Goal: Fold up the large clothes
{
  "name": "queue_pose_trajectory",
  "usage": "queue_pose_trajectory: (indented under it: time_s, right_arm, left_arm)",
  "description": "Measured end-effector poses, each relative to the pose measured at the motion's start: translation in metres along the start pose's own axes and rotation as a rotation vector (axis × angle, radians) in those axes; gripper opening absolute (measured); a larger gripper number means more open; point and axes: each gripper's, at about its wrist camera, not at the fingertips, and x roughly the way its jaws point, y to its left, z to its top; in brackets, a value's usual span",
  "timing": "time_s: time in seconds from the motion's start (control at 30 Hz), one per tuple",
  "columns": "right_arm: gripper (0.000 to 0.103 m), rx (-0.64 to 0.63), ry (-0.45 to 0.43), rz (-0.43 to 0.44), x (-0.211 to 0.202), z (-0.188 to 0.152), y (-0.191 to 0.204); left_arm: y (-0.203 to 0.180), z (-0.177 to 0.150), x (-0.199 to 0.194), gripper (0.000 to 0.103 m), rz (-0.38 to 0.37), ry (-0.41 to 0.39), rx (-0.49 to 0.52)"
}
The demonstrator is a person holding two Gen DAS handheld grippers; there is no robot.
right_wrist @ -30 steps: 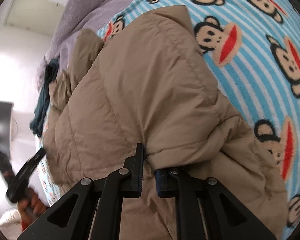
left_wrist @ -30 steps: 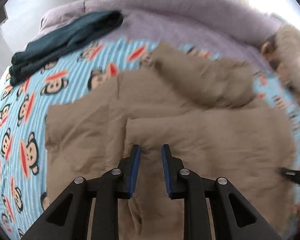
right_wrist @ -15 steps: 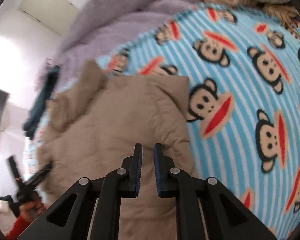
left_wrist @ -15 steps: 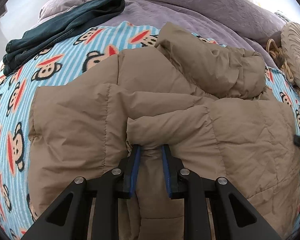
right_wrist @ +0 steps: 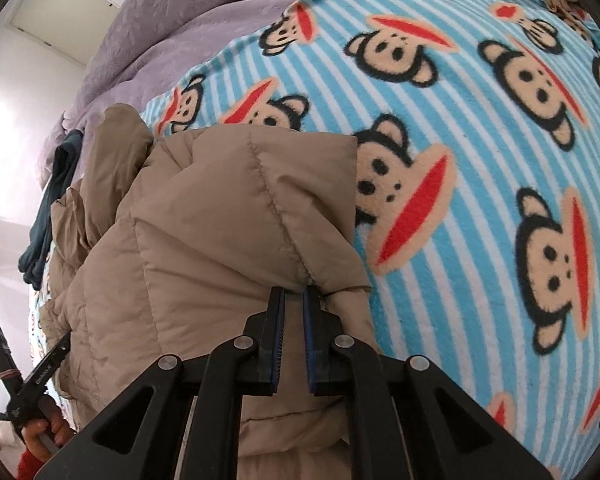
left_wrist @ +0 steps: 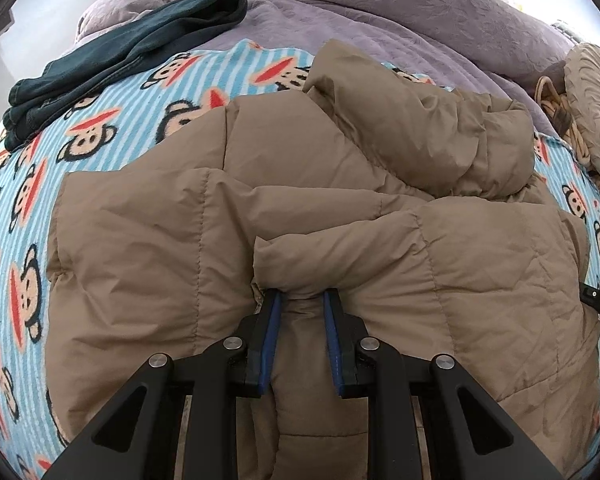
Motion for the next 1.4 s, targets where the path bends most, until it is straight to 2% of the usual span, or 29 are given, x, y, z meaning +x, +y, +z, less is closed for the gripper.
queue_pose_trajectory:
  time_s: [0.13,0.17,0.3,0.47,0.57,0.73,0.87,1.0,1.07,1.1,1.17,1.23,1.4]
  right_arm:
    - [0.008,-0.054,-0.017,-0.095,-0.004,-0.007,0.011]
    - [0.013,-0.069,-0.020,-0.123,-0.007,-0.008,0.015]
    - [0.013,-0.142,-0.037,-0.178,-0.024,-0.018,0.024]
    - [0.014,-0.139,-0.055,-0.185,-0.045,-0.031,0.018]
    - [0.014,-0.115,-0.055,-0.173,-0.056,-0.036,0.014]
    - [0.022,-0.073,-0.031,-0.156,-0.069,-0.046,0.012]
    - [0.033,-0.057,-0.001,-0.131,-0.078,-0.061,0.012]
    - [0.056,-0.059,0.025,-0.105,-0.088,-0.080,0.015]
    - [0.058,-0.062,0.029,-0.095,-0.094,-0.090,0.016]
    - [0.060,-0.063,0.035,-0.092,-0.096,-0.094,0.017]
    - [0.062,-0.060,0.043,-0.082,-0.100,-0.103,0.016]
    - [0.064,-0.057,0.055,-0.071,-0.104,-0.112,0.016]
    - [0.072,-0.056,0.077,-0.051,-0.114,-0.134,0.014]
  left_arm:
    - [-0.005,0.001,-0.002,0.024,0.038,0.002,0.011]
    - [-0.006,0.001,-0.005,0.024,0.044,0.005,0.004]
    - [-0.002,0.000,-0.020,0.024,0.053,0.004,-0.023]
    - [0.003,-0.012,-0.043,0.024,0.061,-0.009,-0.028]
    - [0.003,-0.020,-0.051,0.024,0.094,0.004,-0.010]
    - [0.002,-0.028,-0.062,0.024,0.088,0.023,-0.018]
    - [-0.004,-0.037,-0.074,0.024,0.072,0.032,-0.022]
    - [-0.011,-0.047,-0.086,0.024,0.069,0.040,-0.009]
    - [-0.015,-0.056,-0.092,0.026,0.072,0.047,-0.003]
    - [-0.017,-0.060,-0.095,0.055,0.073,0.051,0.000]
    - [-0.018,-0.069,-0.105,0.103,0.084,0.031,-0.016]
    - [-0.021,-0.079,-0.118,0.103,0.086,0.003,-0.018]
    - [-0.028,-0.106,-0.131,0.103,0.084,0.056,-0.014]
